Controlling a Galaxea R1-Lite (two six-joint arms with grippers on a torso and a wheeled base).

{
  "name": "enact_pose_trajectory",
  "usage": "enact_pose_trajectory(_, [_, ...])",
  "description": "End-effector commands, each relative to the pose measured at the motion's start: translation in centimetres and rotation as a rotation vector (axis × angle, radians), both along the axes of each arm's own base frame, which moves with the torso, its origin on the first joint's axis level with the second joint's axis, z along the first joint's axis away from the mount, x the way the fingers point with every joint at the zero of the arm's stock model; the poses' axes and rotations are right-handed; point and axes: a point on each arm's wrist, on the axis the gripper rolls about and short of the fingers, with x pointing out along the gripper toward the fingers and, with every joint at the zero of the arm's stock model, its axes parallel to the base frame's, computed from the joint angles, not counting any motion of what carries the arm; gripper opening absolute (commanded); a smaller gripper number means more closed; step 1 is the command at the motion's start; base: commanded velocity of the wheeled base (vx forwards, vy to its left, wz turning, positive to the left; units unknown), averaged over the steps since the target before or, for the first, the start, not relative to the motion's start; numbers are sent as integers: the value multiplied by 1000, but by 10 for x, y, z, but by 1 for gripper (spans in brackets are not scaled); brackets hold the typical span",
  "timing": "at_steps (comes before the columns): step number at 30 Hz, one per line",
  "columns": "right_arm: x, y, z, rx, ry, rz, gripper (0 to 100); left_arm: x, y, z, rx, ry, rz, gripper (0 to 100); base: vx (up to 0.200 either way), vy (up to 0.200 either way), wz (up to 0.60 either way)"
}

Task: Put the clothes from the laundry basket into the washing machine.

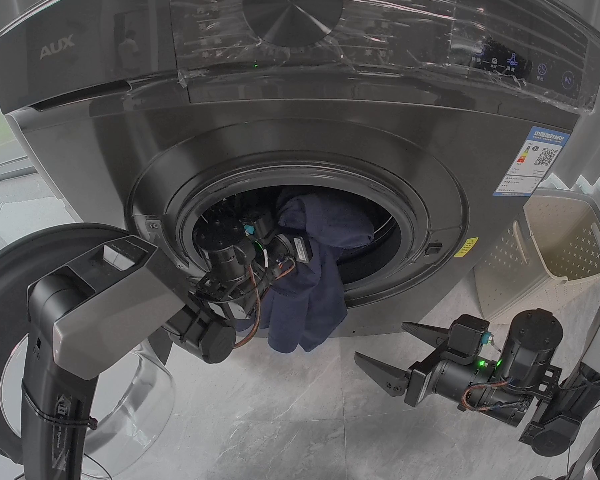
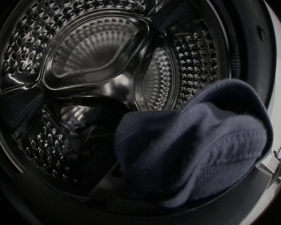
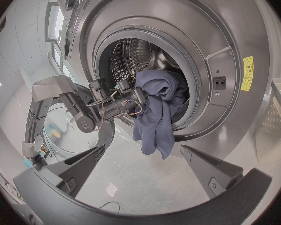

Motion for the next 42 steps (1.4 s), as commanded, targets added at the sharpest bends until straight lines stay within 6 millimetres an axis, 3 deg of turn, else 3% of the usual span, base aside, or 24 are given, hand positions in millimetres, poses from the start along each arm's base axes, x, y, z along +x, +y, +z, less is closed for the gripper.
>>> enact_pose_trajectory(1, [-1,0,-1,-3,3,2,100,18,1,1,-7,-10,21,0,0,0,0])
enact_pose_trajectory(14, [0,1,-2,-5,5,2,100,54,-19,31,-35,-29,75,0,0,0,0])
enact_pose_trajectory(26, [-4,4,-1,-3,3,24,100,79,-24,36,-70,-63,130,0,0,0,0])
enact_pose_trajectory(32, [-4,4,-1,-2,2,22,100,77,-26,37,-66,-52,129,0,0,0,0])
enact_pose_trajectory(33, [-4,4,-1,-2,2,22,100,77,-26,37,-65,-50,128,100,0,0,0])
enact_pose_trajectory(39, [-4,4,-1,-2,2,21,100,70,-27,38,-63,-44,126,100,0,0,0])
enact_pose_trajectory(42, [-3,3,0,-1,1,17,100,44,-24,40,2,45,87,100,0,0,0])
